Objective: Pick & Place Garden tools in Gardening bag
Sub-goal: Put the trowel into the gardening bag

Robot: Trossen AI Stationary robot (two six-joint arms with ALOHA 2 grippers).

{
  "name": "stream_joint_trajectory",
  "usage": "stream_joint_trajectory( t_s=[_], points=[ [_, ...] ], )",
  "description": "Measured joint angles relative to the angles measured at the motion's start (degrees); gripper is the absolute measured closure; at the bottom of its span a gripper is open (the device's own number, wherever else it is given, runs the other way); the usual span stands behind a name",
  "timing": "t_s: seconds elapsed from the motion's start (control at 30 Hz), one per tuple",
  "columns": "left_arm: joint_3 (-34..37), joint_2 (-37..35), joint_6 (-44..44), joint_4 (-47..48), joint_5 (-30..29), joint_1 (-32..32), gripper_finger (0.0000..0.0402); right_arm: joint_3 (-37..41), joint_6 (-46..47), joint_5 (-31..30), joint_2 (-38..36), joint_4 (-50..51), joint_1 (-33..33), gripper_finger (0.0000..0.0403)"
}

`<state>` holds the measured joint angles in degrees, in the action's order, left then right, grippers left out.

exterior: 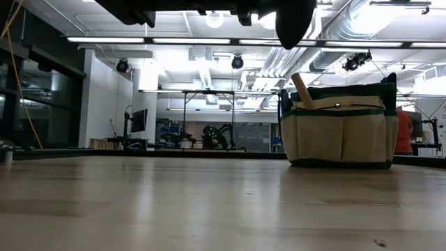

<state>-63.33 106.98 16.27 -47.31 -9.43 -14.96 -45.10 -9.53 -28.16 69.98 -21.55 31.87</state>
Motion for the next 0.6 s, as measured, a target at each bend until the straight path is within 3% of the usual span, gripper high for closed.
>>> stream_joint_trajectory(
  t_s=[0.23,0.6],
  points=[
    [0.0,-0.6,0.0,2.1,-1.2,0.0,0.0241,0.0,3.7,-6.5,-4.0,7.8,1.4,0.034],
    [0.0,-7.1,-4.0,16.1,-3.4,-0.1,0.024,0.0,15.3,-25.2,-11.3,28.8,10.1,0.034]
  ],
)
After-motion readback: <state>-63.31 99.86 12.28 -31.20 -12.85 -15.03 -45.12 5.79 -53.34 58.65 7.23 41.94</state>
